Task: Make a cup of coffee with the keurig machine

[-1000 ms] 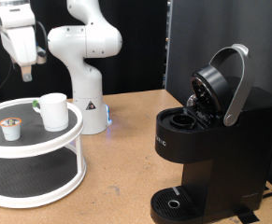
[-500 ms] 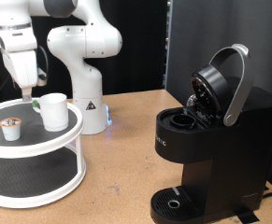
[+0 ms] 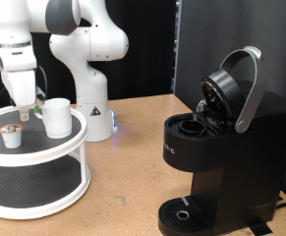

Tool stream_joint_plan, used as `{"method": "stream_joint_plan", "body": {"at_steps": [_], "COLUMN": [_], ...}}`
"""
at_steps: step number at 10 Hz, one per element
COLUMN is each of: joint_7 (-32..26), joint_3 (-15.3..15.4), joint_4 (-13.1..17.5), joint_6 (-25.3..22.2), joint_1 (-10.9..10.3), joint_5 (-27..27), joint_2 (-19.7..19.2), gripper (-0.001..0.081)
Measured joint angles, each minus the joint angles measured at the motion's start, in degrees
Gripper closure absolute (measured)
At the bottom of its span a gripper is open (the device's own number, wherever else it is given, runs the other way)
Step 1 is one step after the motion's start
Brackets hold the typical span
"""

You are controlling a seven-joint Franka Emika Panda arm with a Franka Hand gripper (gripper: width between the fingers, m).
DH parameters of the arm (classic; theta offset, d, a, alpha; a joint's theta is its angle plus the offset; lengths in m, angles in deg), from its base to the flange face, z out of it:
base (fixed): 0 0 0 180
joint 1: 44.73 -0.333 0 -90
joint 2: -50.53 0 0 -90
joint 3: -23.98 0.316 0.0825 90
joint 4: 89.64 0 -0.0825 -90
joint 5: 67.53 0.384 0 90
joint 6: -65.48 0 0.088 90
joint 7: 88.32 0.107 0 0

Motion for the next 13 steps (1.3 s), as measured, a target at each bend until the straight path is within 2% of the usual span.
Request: {"method": "stream_joint_plan", "body": {"at_steps": [6,8,13], "joint_7": [0.0,1.8,4.0], "joint_3": [-1.0,-0.9,-0.8], "joint_4": [-2.1,-2.3,-2.2], "joint_6": [6.4,9.5,13.5], "joint_1": [1.4,2.2,2.2], "joint_5": [-2.6,-3.3,-3.6], "joint_2": [-3.0,-4.7,-8.8], "gripper": [0.0003,0.0003,0.0003]}}
